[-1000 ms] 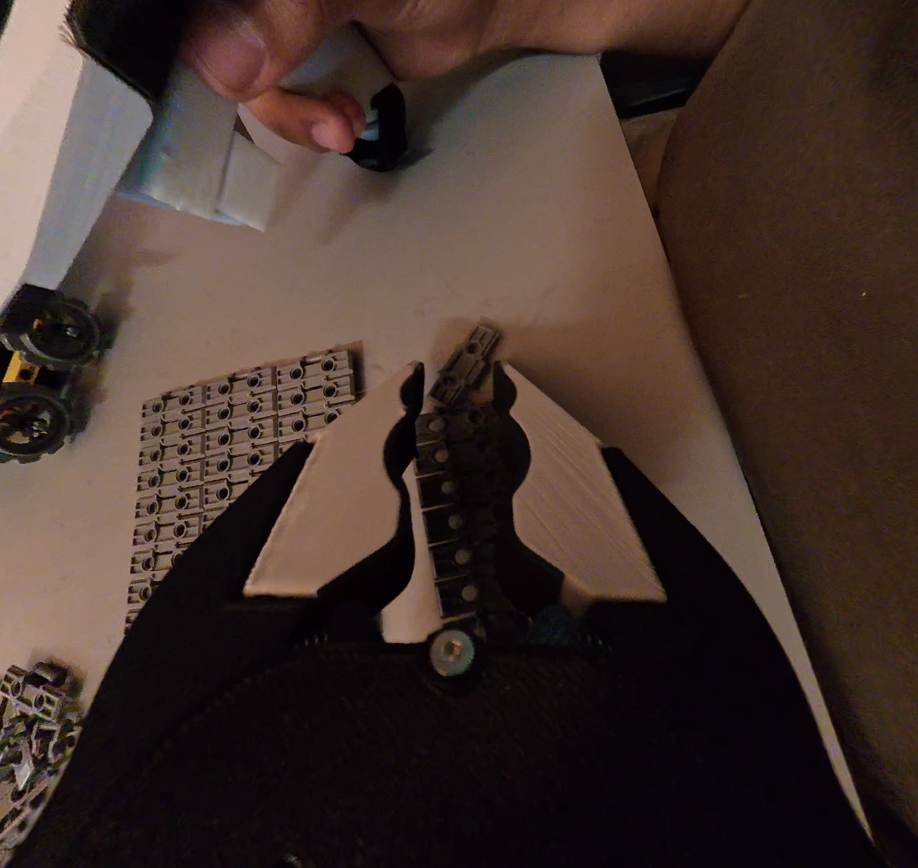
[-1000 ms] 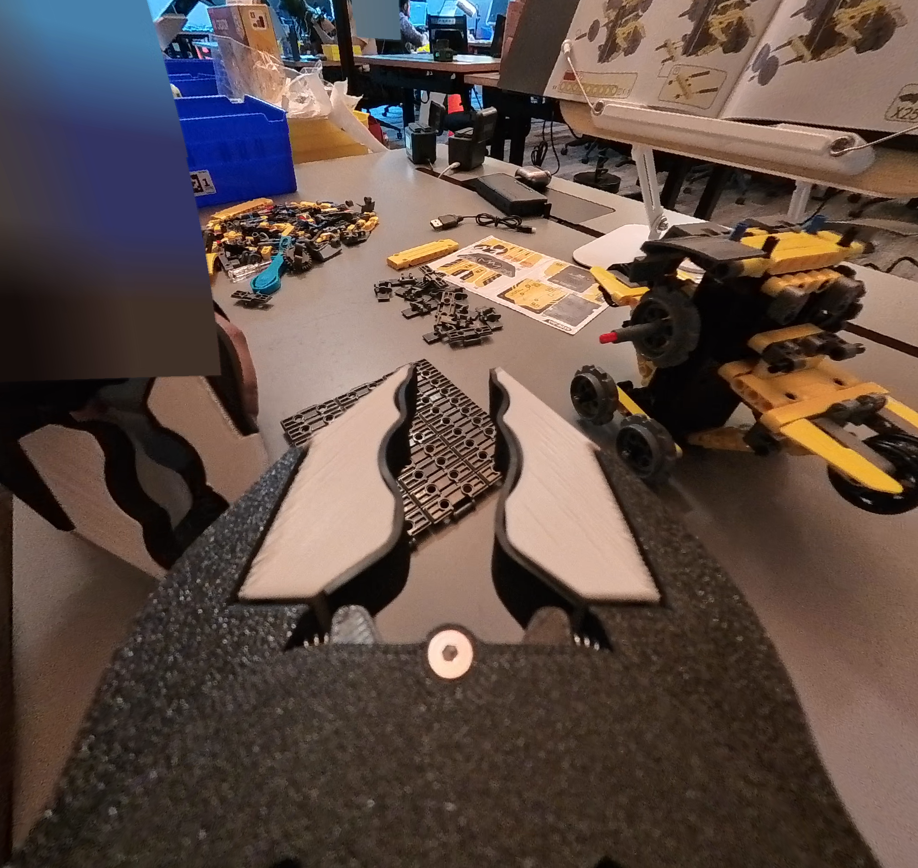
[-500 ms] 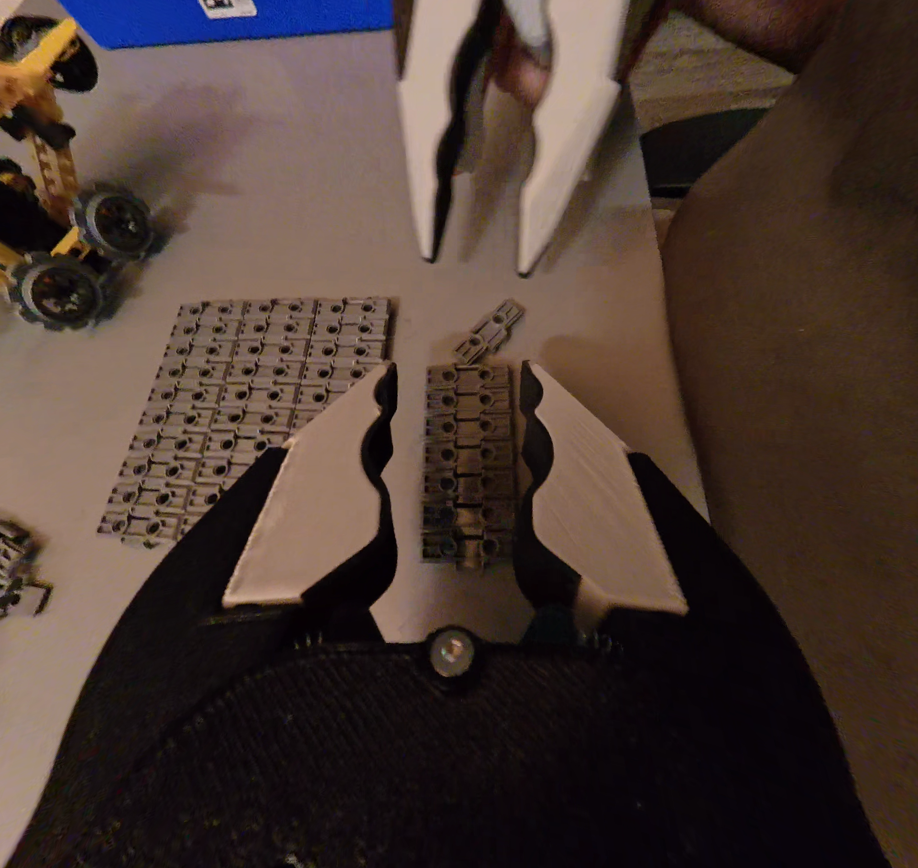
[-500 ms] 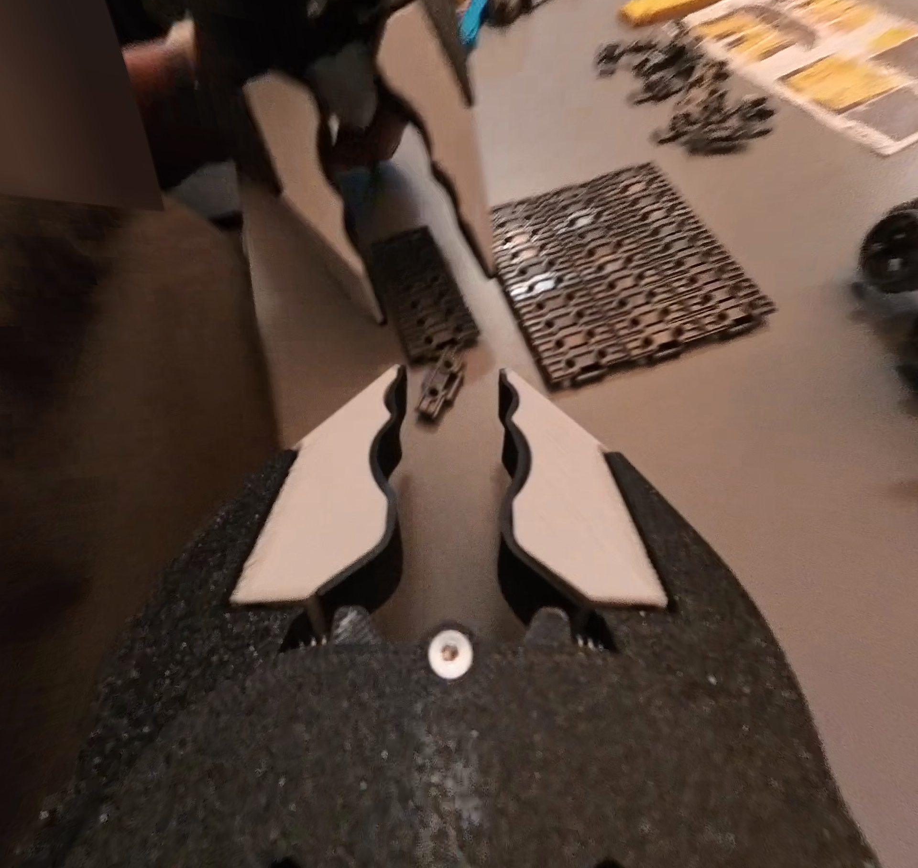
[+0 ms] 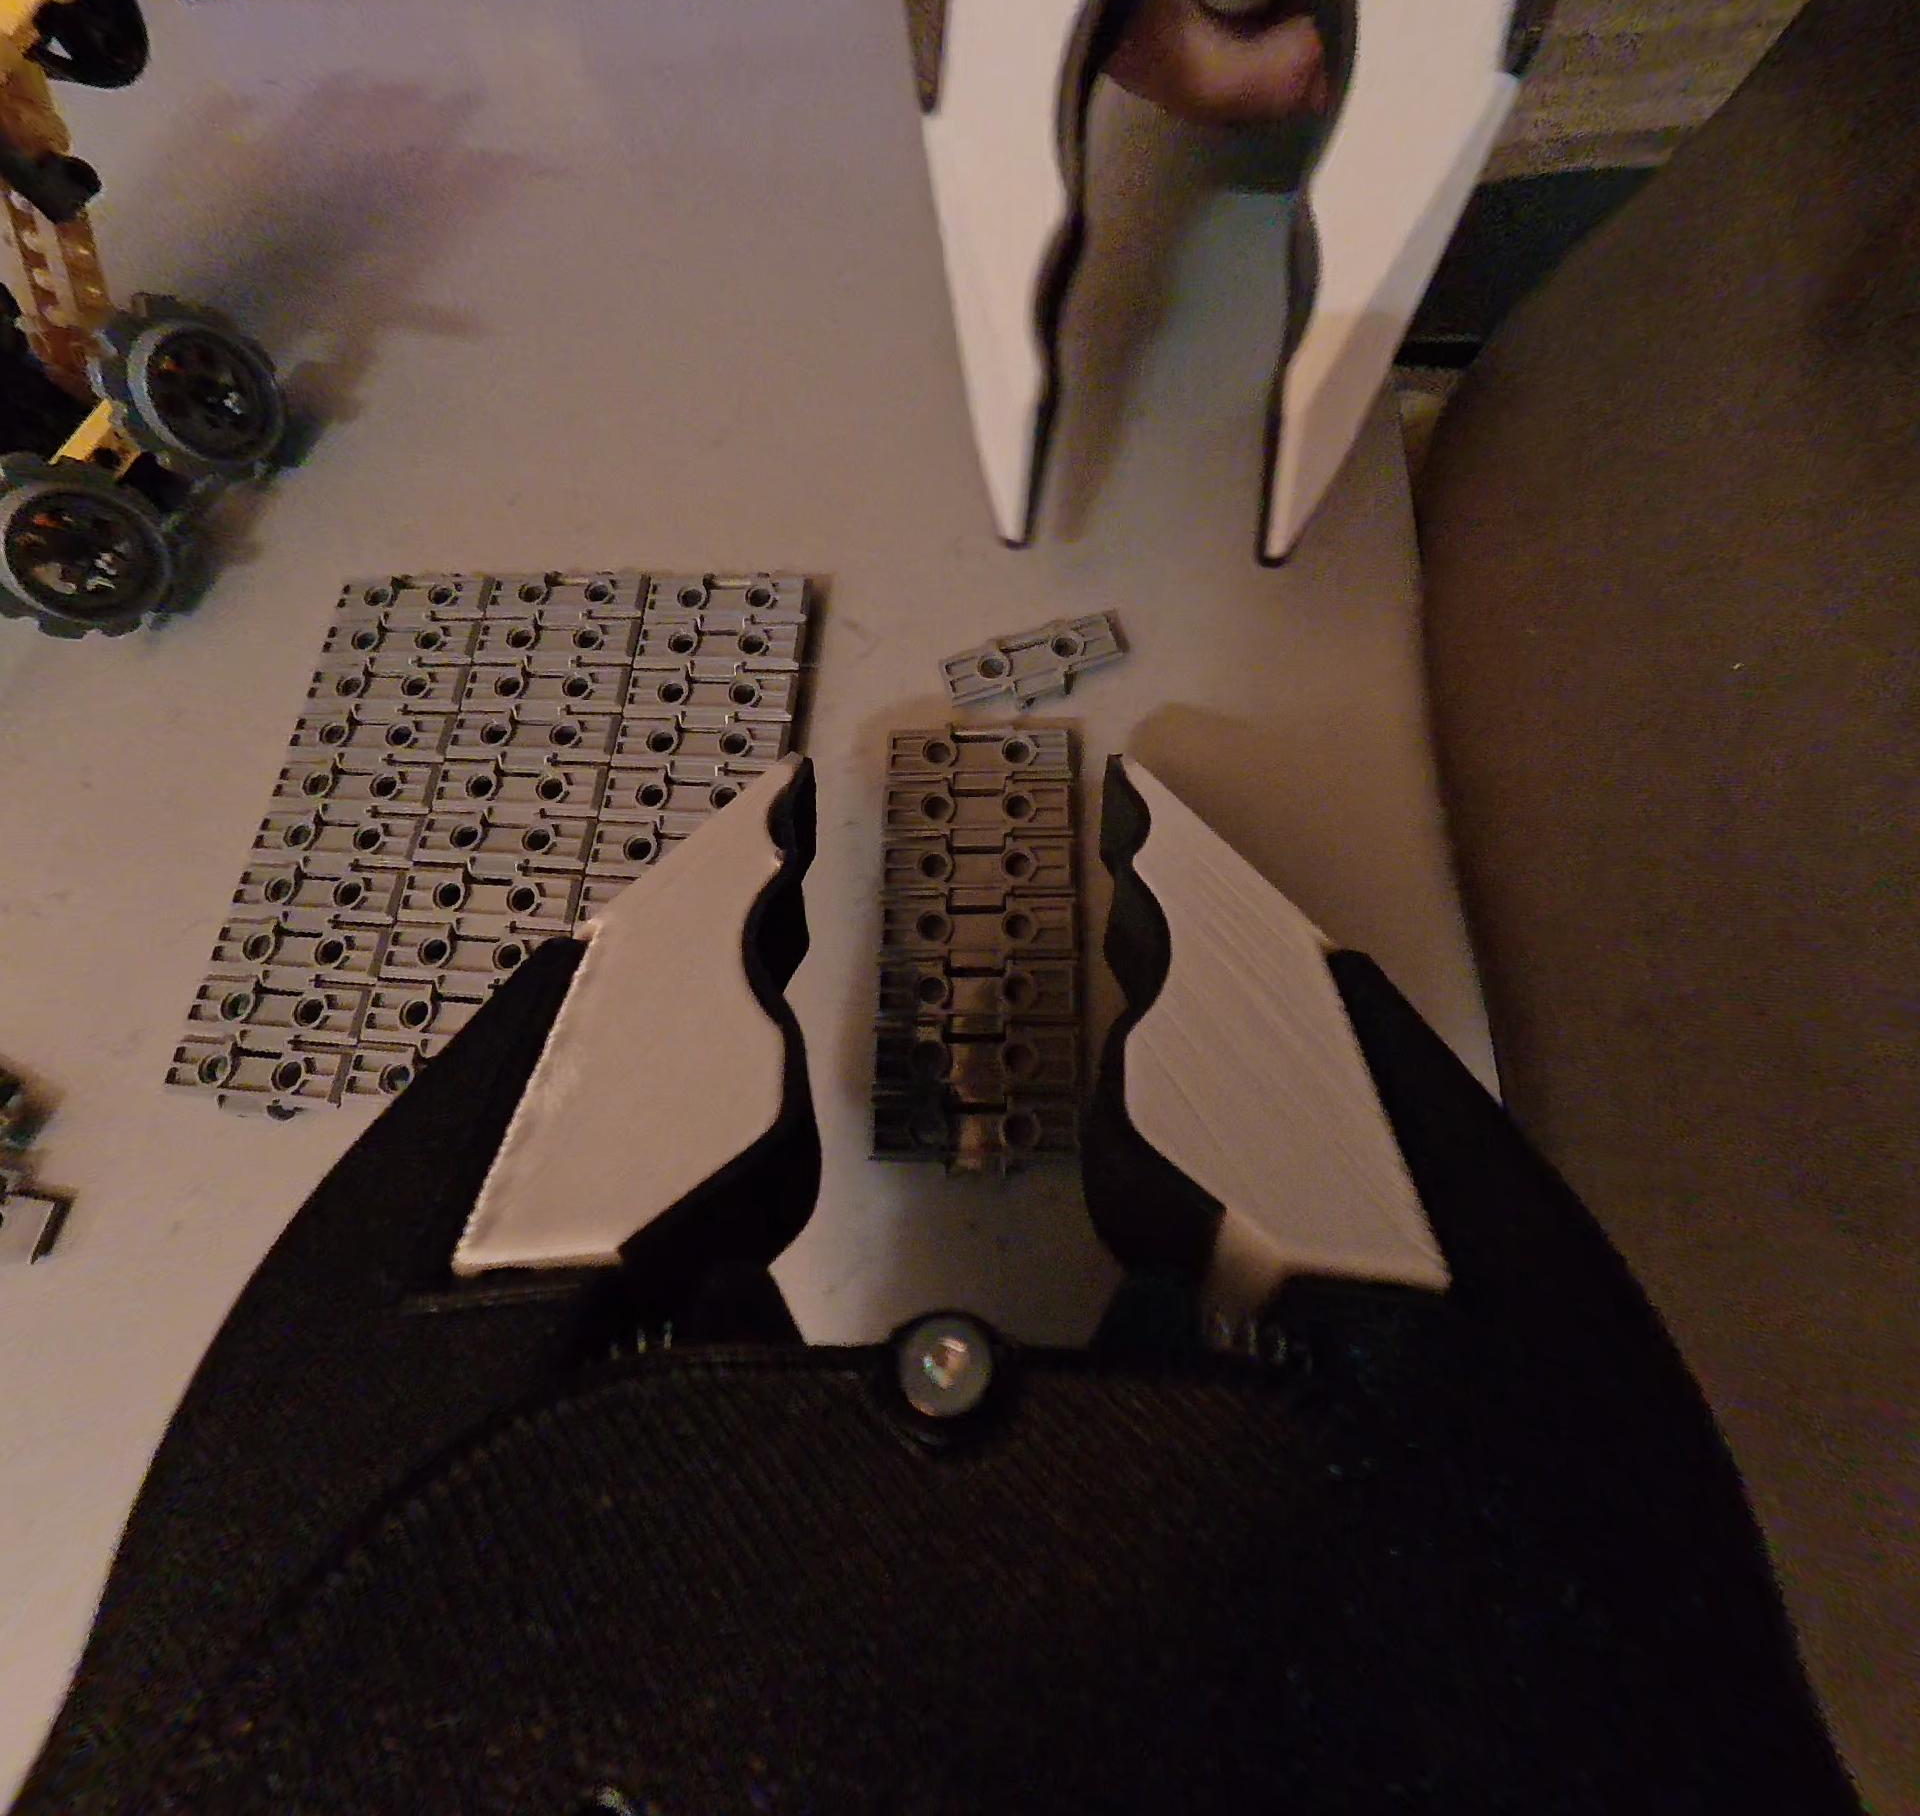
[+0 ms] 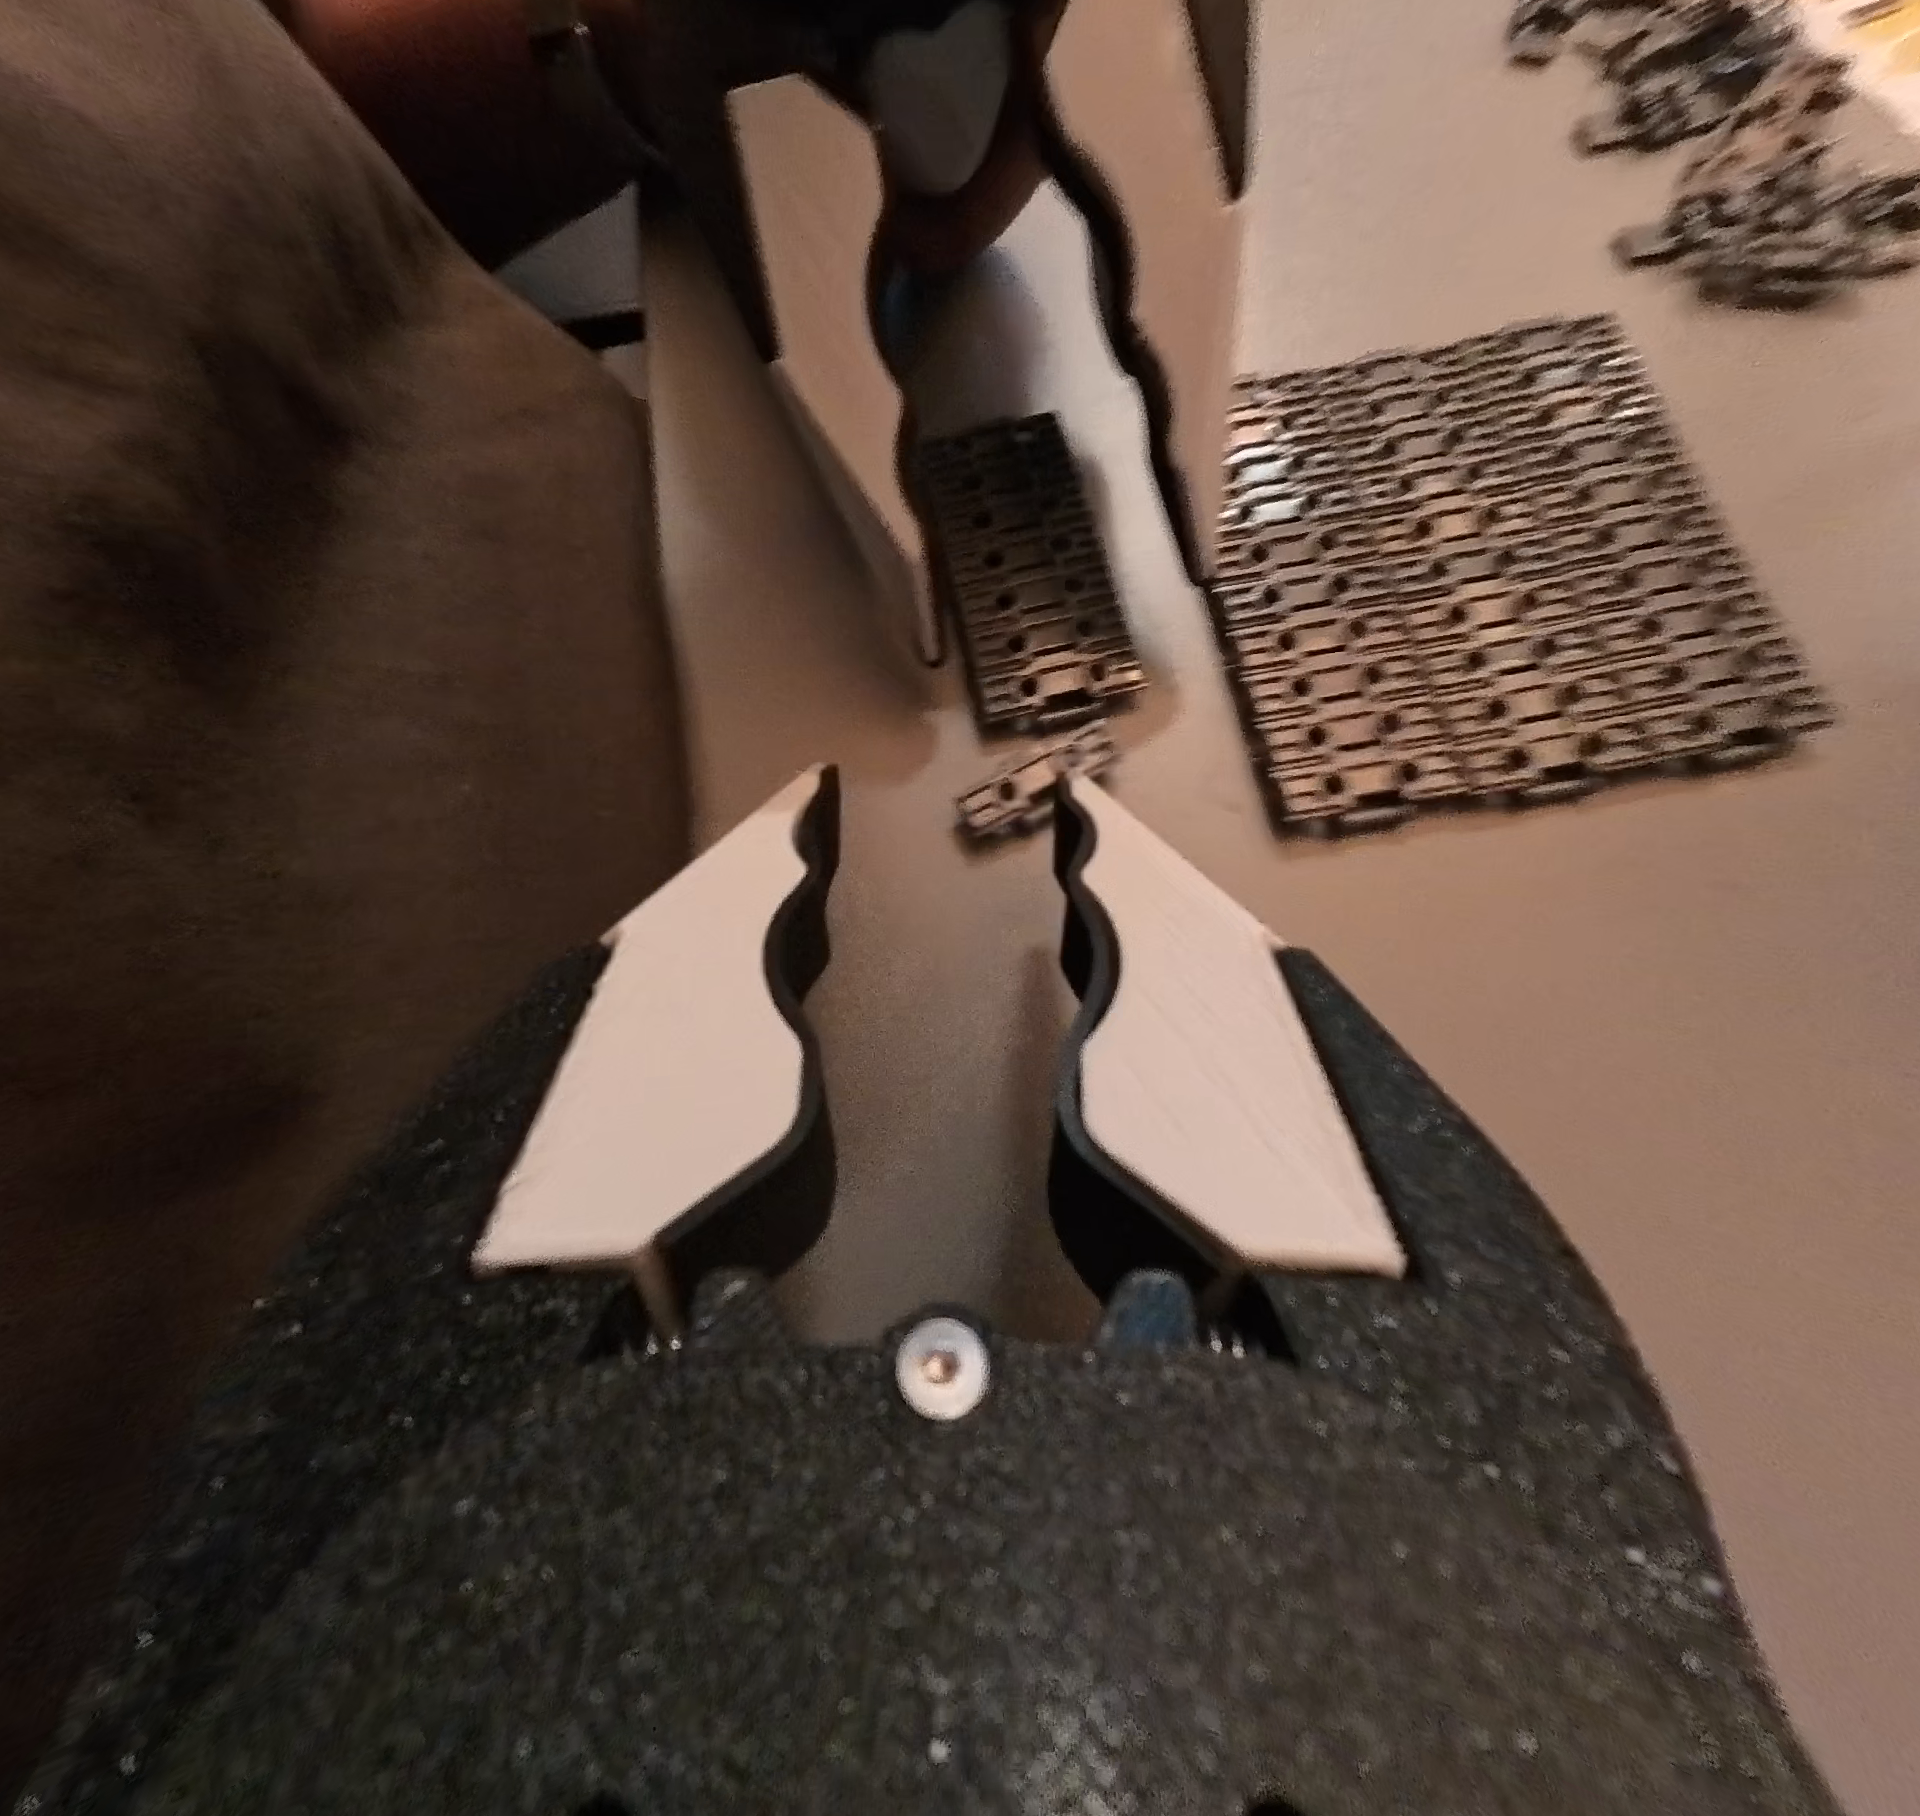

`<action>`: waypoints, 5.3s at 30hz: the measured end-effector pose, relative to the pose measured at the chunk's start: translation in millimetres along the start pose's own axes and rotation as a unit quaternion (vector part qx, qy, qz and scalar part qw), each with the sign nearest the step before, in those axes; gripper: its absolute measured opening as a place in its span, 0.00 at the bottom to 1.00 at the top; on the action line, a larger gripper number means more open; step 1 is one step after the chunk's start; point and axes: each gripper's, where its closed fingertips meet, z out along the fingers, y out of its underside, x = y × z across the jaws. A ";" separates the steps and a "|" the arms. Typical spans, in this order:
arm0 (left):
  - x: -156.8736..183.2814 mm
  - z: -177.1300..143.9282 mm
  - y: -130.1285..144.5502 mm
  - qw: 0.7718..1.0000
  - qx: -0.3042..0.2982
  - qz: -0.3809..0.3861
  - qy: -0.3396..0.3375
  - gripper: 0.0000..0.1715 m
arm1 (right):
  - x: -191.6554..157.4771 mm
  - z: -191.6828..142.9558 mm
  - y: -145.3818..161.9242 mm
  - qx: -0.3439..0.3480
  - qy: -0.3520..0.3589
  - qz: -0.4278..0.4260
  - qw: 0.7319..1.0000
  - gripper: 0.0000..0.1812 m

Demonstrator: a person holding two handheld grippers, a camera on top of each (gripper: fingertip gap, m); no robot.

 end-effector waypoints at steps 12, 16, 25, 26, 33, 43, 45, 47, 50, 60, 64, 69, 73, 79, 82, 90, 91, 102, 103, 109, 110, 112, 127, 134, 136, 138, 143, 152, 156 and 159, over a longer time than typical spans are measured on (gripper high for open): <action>6.3 3.4 3.4 0.999 -0.016 -0.010 0.035 0.29 | 15.3 19.9 5.2 -0.061 -0.073 -0.150 0.984 0.28; 6.1 5.6 5.2 0.998 -0.025 -0.025 0.049 0.29 | 16.9 22.9 9.1 -0.087 -0.104 -0.148 0.980 0.28; 7.5 9.1 7.5 0.997 -0.038 -0.030 0.064 0.26 | 23.1 24.8 7.5 -0.088 -0.102 -0.156 0.979 0.21; 7.6 9.1 7.5 0.997 -0.038 -0.030 0.065 0.25 | 24.3 25.1 4.7 -0.077 -0.097 -0.146 0.982 0.21; 6.6 10.2 8.9 0.997 -0.044 -0.031 0.062 0.22 | 25.7 30.6 6.2 -0.055 -0.063 -0.091 0.992 0.21; 5.6 10.8 9.4 0.997 -0.045 -0.026 0.053 0.22 | 27.9 33.5 4.0 -0.054 -0.042 -0.080 0.994 0.21; 5.3 10.8 9.4 0.997 -0.046 -0.027 0.053 0.22 | 28.2 33.3 4.2 -0.061 -0.039 -0.081 0.994 0.21; 5.3 10.9 9.5 0.997 -0.046 -0.026 0.053 0.22 | 27.2 32.4 6.2 -0.070 -0.042 -0.077 0.994 0.26; 5.2 10.8 9.5 0.997 -0.046 -0.027 0.053 0.22 | 26.3 29.0 3.9 -0.065 -0.040 -0.068 0.995 0.30; 4.3 11.2 9.8 0.997 -0.047 -0.026 0.049 0.22 | 34.5 30.9 -1.6 -0.057 -0.016 -0.074 0.996 0.00; 4.4 11.2 10.0 0.997 -0.047 -0.024 0.048 0.22 | 32.6 31.4 -1.5 -0.067 -0.018 -0.081 0.994 0.00; 4.8 11.2 9.9 0.997 -0.047 -0.023 0.049 0.22 | 32.0 31.8 -0.8 -0.093 0.008 -0.104 0.990 0.00; 5.4 11.1 10.0 0.997 -0.047 -0.028 0.056 0.22 | 31.8 32.1 -0.1 -0.118 0.021 -0.115 0.986 0.00; 5.6 11.2 10.1 0.997 -0.048 -0.034 0.056 0.22 | 32.0 32.0 0.2 -0.157 0.075 -0.192 0.966 0.00; 5.7 11.2 10.0 0.997 -0.047 -0.032 0.056 0.22 | 31.9 32.9 -0.5 -0.172 0.084 -0.210 0.959 0.00; 6.1 11.4 9.9 0.997 -0.047 -0.026 0.053 0.22 | 31.3 33.9 -1.9 -0.227 0.138 -0.303 0.915 0.00; 6.1 11.5 9.8 0.997 -0.047 -0.026 0.052 0.22 | 31.2 33.8 -1.7 -0.226 0.141 -0.305 0.914 0.00; 6.9 11.3 10.6 0.998 -0.048 -0.016 0.047 0.22 | 30.3 35.9 -1.1 -0.194 0.130 -0.261 0.937 0.00; 6.8 11.2 10.5 0.998 -0.048 -0.016 0.047 0.22 | 30.5 35.7 -1.1 -0.175 0.125 -0.239 0.947 0.00; 6.2 11.0 10.7 0.998 -0.049 -0.022 0.043 0.23 | 31.9 34.5 -1.7 -0.129 0.126 -0.172 0.968 0.00; 6.3 11.0 10.7 0.998 -0.049 -0.022 0.040 0.23 | 32.5 34.1 -2.1 -0.118 0.127 -0.162 0.971 0.00; 6.5 10.6 10.8 0.998 -0.050 -0.024 0.033 0.23 | 33.8 30.7 -5.0 -0.085 0.129 -0.128 0.980 0.00; -132.0 -88.5 35.2 0.957 -0.031 -0.183 -0.224 0.28 | 47.6 -15.3 -47.9 0.176 0.129 0.047 0.975 0.11; -193.3 -127.6 115.9 0.891 -0.142 -0.259 -0.343 0.22 | 51.0 -24.7 -56.7 0.225 0.180 0.050 0.956 0.12; -196.5 -126.1 126.4 0.886 -0.153 -0.273 -0.341 0.22 | 50.3 -24.2 -56.2 0.220 0.190 0.042 0.956 0.12; -196.9 -121.8 133.7 0.885 -0.150 -0.293 -0.330 0.23 | 48.8 -21.7 -55.6 0.213 0.191 0.034 0.958 0.13; -195.9 -117.9 133.8 0.893 -0.124 -0.304 -0.308 0.15 | 47.4 -16.5 -54.7 0.202 0.178 0.033 0.962 0.14; -178.0 -120.1 115.9 0.909 -0.106 -0.276 -0.294 0.05 | 49.8 -23.6 -55.2 0.214 0.190 0.034 0.958 0.15; -153.6 -113.3 75.8 0.932 -0.030 -0.279 -0.230 0.05 | 53.5 -23.8 -52.9 0.202 0.204 0.021 0.958 0.15; -119.3 -106.0 25.4 0.946 0.066 -0.291 -0.122 0.05 | 57.5 -22.6 -54.0 0.189 0.227 -0.020 0.955 0.16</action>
